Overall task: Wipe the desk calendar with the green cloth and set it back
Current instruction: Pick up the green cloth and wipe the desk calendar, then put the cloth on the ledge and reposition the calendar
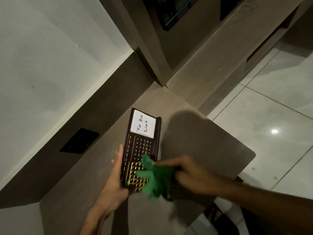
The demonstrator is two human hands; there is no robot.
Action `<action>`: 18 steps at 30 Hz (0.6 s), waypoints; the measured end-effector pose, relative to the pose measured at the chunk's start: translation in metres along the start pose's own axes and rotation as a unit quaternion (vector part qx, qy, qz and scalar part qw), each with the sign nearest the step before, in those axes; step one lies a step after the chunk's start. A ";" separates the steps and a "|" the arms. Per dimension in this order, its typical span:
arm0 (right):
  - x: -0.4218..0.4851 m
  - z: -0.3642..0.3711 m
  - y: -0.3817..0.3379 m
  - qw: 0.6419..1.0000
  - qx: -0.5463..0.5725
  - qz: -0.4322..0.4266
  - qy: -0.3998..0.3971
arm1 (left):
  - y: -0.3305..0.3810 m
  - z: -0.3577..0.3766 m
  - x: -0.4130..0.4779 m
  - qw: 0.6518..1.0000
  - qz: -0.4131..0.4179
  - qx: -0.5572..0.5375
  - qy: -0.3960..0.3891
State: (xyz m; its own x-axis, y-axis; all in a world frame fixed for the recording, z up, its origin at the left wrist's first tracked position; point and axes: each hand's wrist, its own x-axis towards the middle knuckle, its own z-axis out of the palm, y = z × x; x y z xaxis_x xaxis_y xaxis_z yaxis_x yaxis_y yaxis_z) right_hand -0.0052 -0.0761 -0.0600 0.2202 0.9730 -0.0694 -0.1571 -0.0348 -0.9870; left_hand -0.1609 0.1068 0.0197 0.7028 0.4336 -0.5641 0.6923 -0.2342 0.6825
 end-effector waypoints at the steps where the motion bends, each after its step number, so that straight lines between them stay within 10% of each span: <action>1: 0.005 -0.011 -0.004 0.998 0.042 0.011 0.045 | 0.000 -0.002 0.000 0.999 -0.005 0.034 0.008; 7: 0.022 -0.090 -0.022 0.934 0.167 0.062 0.308 | 0.022 -0.008 0.002 0.976 0.019 0.150 0.157; 18: 0.065 -0.203 -0.008 0.873 0.288 0.096 0.382 | 0.054 0.090 0.104 0.920 0.182 0.292 0.186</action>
State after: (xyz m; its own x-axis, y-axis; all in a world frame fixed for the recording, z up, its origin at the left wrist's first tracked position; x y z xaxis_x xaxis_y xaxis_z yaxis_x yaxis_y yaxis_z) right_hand 0.2060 -0.0587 -0.0862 0.6792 0.5186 -0.5194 -0.6714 0.1529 -0.7252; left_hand -0.0359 0.0610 -0.0441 0.8757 0.4769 -0.0757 0.4690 -0.8030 0.3677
